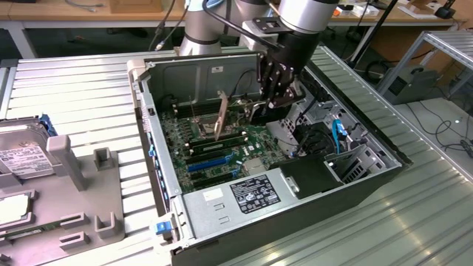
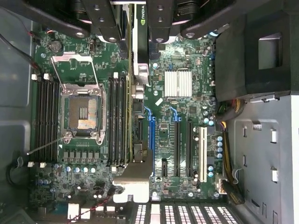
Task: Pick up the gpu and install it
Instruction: 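Insert the gpu into the slot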
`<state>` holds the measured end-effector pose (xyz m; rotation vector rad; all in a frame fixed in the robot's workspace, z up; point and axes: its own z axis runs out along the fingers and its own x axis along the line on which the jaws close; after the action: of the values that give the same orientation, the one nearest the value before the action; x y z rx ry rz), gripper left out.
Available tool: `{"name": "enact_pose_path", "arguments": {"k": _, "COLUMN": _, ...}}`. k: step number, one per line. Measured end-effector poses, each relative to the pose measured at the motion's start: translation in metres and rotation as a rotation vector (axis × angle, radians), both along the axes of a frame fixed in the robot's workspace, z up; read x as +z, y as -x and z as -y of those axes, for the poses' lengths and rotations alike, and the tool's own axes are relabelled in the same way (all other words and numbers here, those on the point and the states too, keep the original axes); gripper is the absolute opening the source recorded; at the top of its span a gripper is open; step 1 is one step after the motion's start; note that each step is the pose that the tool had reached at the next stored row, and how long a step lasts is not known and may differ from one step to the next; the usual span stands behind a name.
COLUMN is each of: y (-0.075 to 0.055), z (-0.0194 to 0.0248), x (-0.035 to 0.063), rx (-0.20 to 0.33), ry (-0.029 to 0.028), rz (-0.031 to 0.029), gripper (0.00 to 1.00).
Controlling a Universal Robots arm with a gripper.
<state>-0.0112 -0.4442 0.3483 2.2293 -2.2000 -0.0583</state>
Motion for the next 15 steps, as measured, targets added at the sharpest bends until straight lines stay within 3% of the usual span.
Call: {"name": "enact_pose_path", "arguments": {"k": 15, "y": 0.008, "z": 0.0001, "x": -0.0118, "rx": 0.0, "ry": -0.0006, "rz": 0.0, "gripper": 0.27}}
